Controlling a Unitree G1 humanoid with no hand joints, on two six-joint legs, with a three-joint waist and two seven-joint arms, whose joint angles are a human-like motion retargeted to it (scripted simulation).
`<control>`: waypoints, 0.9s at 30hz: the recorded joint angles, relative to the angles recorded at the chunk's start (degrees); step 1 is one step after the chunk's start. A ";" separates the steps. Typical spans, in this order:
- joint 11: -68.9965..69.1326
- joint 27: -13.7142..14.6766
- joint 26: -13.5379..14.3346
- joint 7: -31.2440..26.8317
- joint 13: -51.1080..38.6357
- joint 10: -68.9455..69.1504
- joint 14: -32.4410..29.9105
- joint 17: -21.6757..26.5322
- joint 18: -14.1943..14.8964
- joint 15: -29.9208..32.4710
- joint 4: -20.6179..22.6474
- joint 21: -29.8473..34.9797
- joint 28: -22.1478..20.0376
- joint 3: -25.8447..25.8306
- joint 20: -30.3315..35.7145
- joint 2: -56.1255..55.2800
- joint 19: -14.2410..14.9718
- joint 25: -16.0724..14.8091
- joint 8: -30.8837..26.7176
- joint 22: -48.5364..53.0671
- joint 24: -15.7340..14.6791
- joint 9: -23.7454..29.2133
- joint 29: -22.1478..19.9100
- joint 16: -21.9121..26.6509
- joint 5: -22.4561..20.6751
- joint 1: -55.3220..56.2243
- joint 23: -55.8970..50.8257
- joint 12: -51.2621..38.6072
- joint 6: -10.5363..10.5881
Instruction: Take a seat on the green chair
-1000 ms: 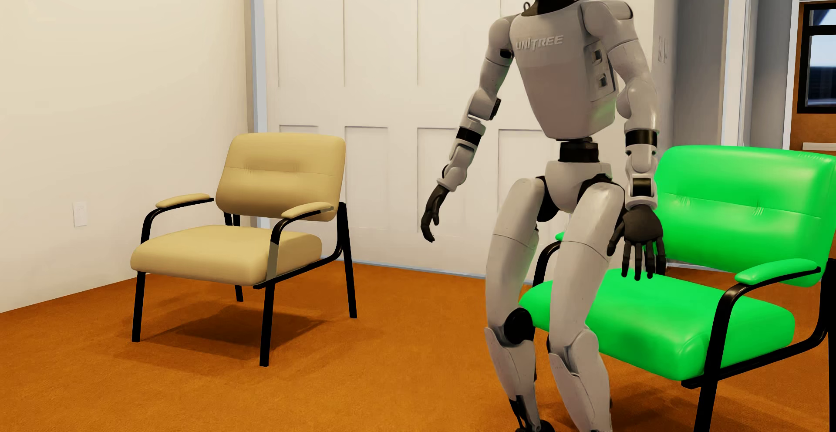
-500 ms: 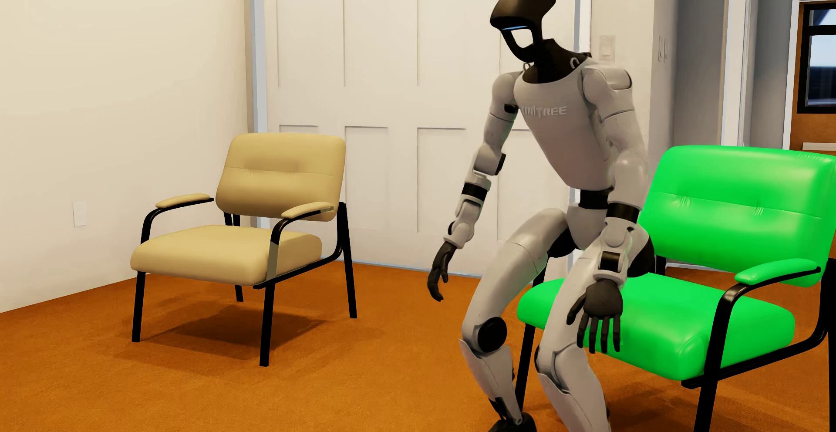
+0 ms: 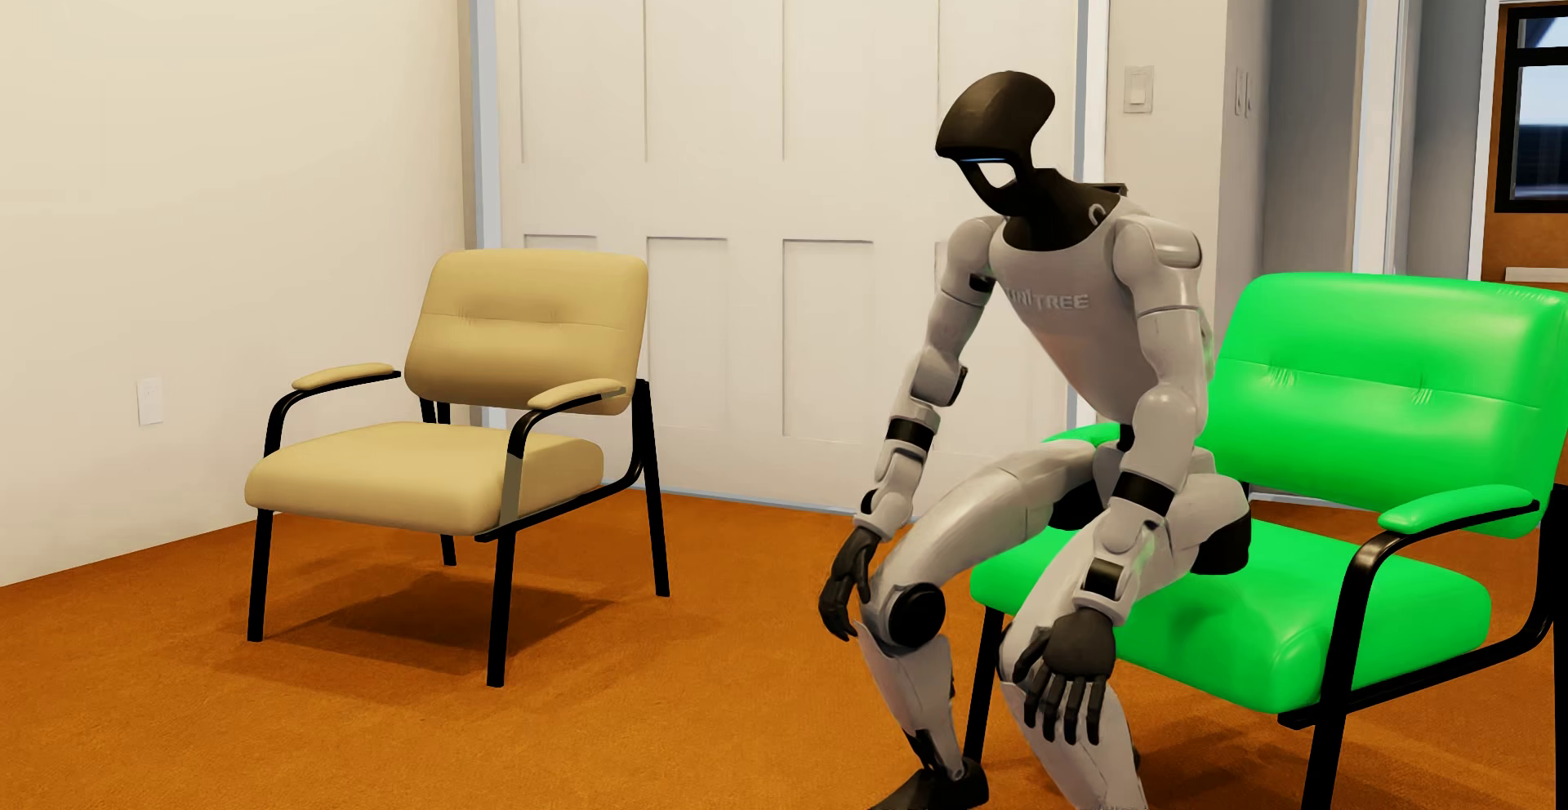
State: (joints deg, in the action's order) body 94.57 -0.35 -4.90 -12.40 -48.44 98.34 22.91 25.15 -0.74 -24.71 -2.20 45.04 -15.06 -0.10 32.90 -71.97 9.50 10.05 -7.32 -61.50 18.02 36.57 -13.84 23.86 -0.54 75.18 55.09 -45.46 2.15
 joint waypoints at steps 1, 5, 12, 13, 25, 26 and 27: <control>0.85 0.03 0.04 0.01 0.37 0.91 -0.34 -0.09 -0.14 0.62 0.08 -0.04 0.10 0.05 -0.04 -0.03 0.18 0.16 -0.10 0.09 0.03 0.18 -0.05 -0.27 0.12 -0.04 -0.45 0.28 0.17; 3.18 -0.37 -0.44 0.25 4.24 3.31 -1.83 -1.06 -0.54 3.47 0.08 -1.62 1.46 0.15 -1.16 0.67 0.87 0.59 -0.08 0.50 1.01 -0.23 0.20 -1.37 0.90 -1.07 -1.12 2.78 0.21; 6.89 -2.61 -0.84 0.67 10.97 6.06 -1.80 -1.67 -0.62 4.53 0.61 -2.52 8.56 -0.06 -2.38 2.57 -0.70 1.74 -0.31 4.93 2.68 -2.89 4.81 -1.76 1.33 -3.63 1.52 8.69 -0.06; 7.42 -2.96 -1.21 0.69 11.42 6.38 -1.70 -2.06 -0.61 4.50 0.67 -2.72 9.69 0.02 -2.45 2.76 -0.95 1.35 -0.32 5.03 2.99 -3.41 5.34 -1.97 1.28 -3.93 2.39 9.29 -0.19; 11.38 -3.42 -1.66 1.35 14.04 9.67 -2.53 -3.39 -0.48 5.22 0.93 -4.76 5.09 0.54 -5.13 5.88 -2.67 -6.56 -0.54 -5.13 -3.61 -4.97 1.82 -3.62 1.54 -6.95 10.66 11.17 -0.38; 11.42 -3.64 -2.19 1.45 14.33 9.73 -2.58 -3.46 -0.63 5.34 0.92 -4.93 5.35 0.49 -5.03 6.15 -2.82 -6.84 -0.49 -6.22 -3.59 -5.04 1.86 -3.63 1.44 -7.23 11.25 11.36 -0.33; 11.44 -3.95 -2.79 1.49 14.85 9.79 -2.58 -3.46 -0.81 5.42 0.95 -5.48 6.11 0.57 -4.80 6.37 -2.95 -6.75 -0.48 -7.30 -3.54 -5.22 2.28 -3.80 1.42 -7.40 11.56 11.60 -0.32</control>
State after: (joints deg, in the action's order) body 106.01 -4.30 -7.70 -10.91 -33.59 108.14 20.32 21.69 -1.54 -19.29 -1.26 39.56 -8.96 0.47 28.10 -65.61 6.55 3.30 -7.80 -68.80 14.48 31.35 -11.56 20.06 0.88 67.78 66.64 -33.86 1.82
